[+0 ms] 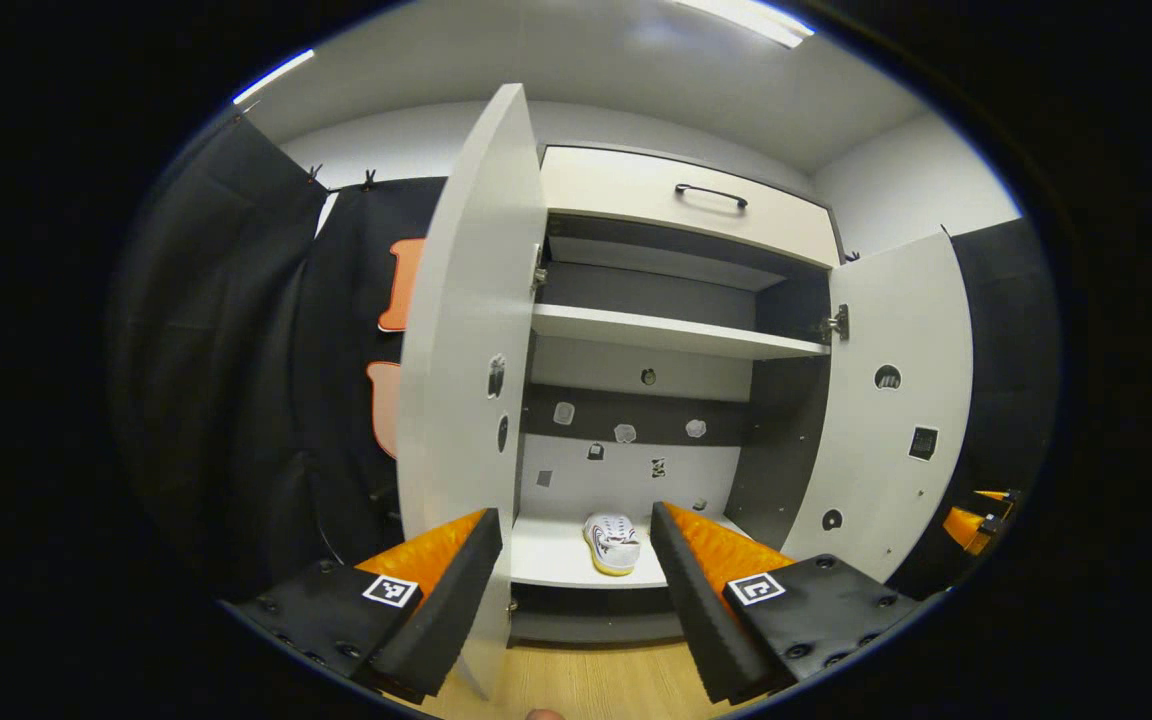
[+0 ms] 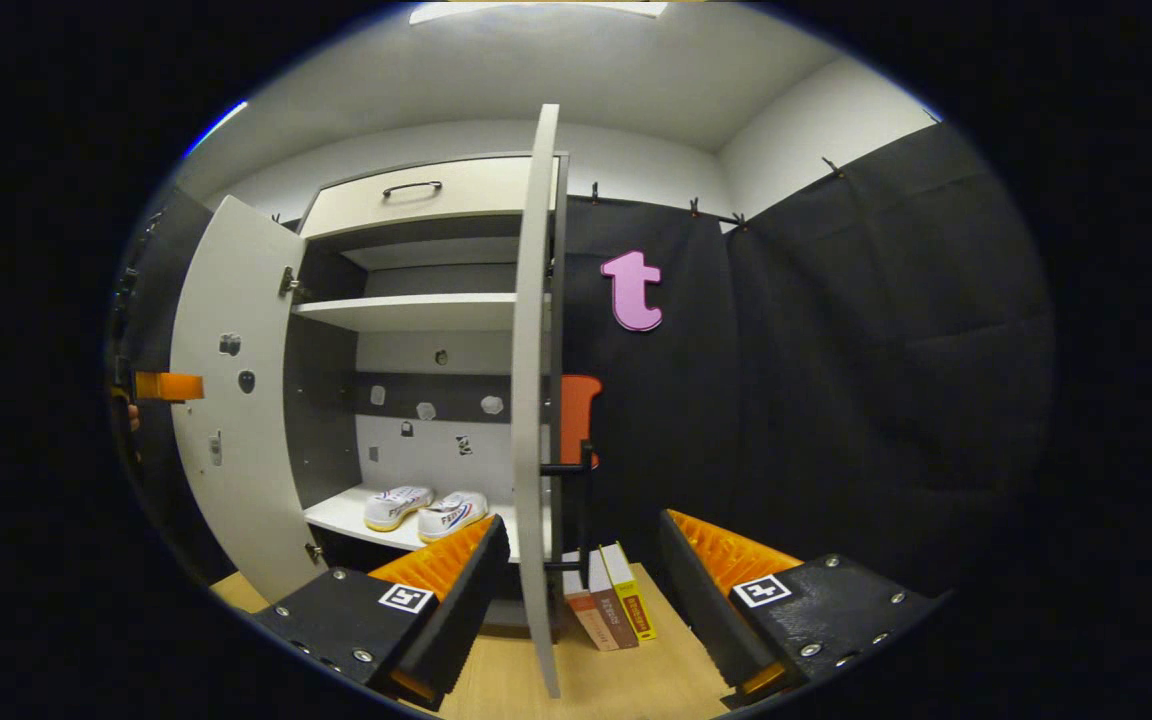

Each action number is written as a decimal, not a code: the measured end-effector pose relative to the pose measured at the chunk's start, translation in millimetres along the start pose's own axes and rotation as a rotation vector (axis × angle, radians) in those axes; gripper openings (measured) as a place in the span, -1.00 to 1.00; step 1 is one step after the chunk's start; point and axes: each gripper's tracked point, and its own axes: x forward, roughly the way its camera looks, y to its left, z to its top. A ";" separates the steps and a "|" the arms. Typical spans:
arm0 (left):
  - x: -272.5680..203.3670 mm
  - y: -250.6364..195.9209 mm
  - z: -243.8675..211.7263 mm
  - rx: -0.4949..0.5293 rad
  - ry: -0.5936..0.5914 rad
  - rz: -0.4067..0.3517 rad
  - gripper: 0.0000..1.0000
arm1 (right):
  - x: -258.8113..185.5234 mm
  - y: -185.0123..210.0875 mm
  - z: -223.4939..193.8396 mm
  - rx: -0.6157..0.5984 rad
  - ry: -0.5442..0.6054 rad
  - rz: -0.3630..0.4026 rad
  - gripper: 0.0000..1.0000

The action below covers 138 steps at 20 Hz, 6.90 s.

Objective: Grab one shoe with the right hand and put it into the shoe cabinet, grab the other shoe with the left hand and put it into the shoe cabinet; then close the right door with the right hand and the left door with the left hand.

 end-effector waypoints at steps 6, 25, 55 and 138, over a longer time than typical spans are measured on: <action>-30.3 37.9 18.4 0.010 -0.045 0.064 0.94 | 37.7 -12.3 -18.8 -0.018 0.033 0.007 0.86; -72.8 98.6 40.2 0.019 -0.100 0.133 0.93 | 40.2 79.7 -24.3 0.019 0.051 0.123 0.71; -59.5 170.9 -23.6 0.050 -0.041 0.100 0.93 | 155.0 258.1 -56.1 0.092 0.087 0.221 0.80; 33.4 -23.9 38.5 0.036 -0.043 -0.006 0.93 | 48.2 64.5 55.8 0.008 -0.061 0.170 0.88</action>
